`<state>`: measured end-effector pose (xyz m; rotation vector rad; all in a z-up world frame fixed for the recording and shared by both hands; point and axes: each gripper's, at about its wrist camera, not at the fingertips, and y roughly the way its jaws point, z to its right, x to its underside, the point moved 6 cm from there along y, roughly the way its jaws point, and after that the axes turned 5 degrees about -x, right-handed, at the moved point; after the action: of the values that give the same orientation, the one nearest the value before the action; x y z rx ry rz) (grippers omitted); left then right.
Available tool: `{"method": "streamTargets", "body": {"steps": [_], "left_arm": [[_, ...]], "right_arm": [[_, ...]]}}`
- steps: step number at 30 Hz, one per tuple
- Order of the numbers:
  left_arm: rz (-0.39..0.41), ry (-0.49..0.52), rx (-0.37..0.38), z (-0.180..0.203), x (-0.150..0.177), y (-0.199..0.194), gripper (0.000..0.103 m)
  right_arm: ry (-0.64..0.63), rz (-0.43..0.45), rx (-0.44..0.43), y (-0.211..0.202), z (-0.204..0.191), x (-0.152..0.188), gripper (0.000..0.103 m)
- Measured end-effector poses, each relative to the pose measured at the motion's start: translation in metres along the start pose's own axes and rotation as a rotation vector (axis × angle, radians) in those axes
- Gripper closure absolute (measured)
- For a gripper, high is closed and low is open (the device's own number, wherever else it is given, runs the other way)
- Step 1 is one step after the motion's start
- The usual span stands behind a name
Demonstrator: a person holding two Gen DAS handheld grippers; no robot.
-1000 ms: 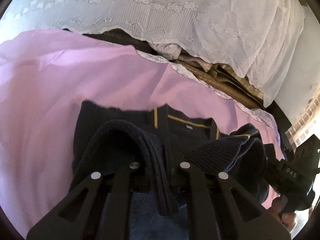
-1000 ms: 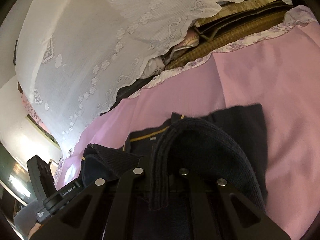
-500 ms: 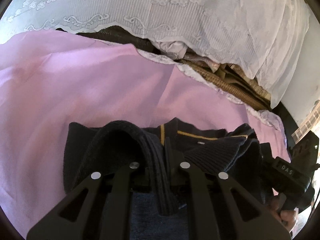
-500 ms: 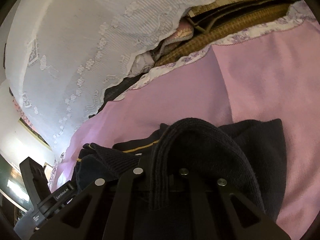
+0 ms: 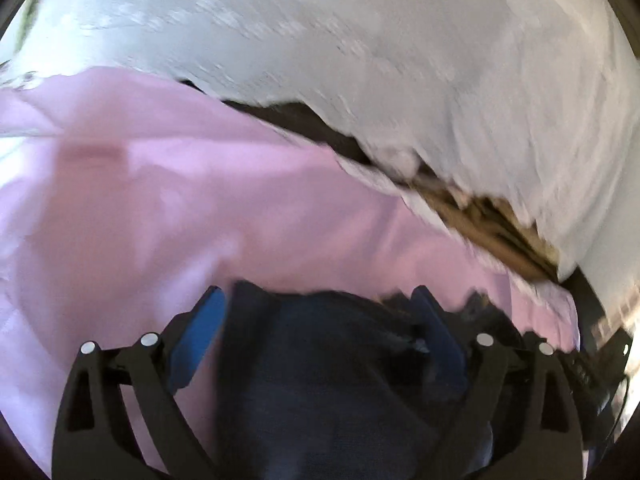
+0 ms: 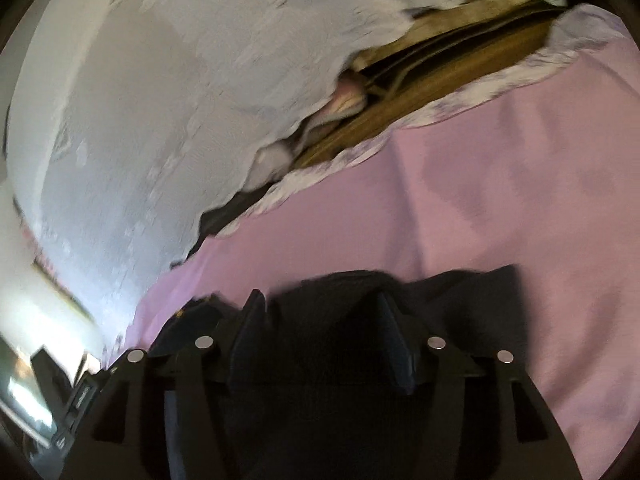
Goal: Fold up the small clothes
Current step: 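Lower the hem onto the cardigan and open both grippers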
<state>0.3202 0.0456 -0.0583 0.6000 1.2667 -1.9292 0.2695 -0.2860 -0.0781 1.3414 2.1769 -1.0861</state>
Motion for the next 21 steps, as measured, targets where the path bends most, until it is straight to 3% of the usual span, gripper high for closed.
{"method": "streamTargets", "body": {"steps": [3, 6, 10, 13, 15, 18, 19, 21], "left_arm": [[-0.015, -0.049, 0.020, -0.010, -0.002, -0.001, 0.012], [-0.029, -0.027, 0.058, -0.002, 0.001, -0.002, 0.012], [0.024, 0.137, 0.083, 0.033, 0.008, -0.016, 0.011], [0.023, 0.215, 0.083, 0.051, 0.016, -0.015, 0.004], [-0.024, 0.236, 0.036, 0.048, 0.021, 0.001, 0.005], [-0.166, 0.178, -0.094, 0.018, 0.031, 0.039, 0.005], [-0.249, 0.123, -0.100, 0.005, 0.036, 0.054, 0.005], [-0.239, 0.088, -0.072, 0.002, 0.033, 0.053, 0.005]], "right_arm": [[0.084, 0.018, -0.011, -0.006, 0.015, -0.004, 0.045], [0.068, 0.034, 0.005, -0.013, 0.012, -0.003, 0.045], [-0.093, 0.066, 0.017, -0.021, -0.020, 0.002, 0.045], [-0.226, 0.062, 0.004, -0.019, -0.046, 0.008, 0.045], [-0.265, 0.008, -0.002, -0.008, -0.050, 0.014, 0.044], [-0.209, -0.069, 0.046, 0.011, -0.029, 0.020, 0.040], [-0.160, -0.101, 0.088, 0.018, -0.013, 0.018, 0.042], [-0.073, -0.114, 0.038, 0.020, 0.004, 0.014, 0.044]]}}
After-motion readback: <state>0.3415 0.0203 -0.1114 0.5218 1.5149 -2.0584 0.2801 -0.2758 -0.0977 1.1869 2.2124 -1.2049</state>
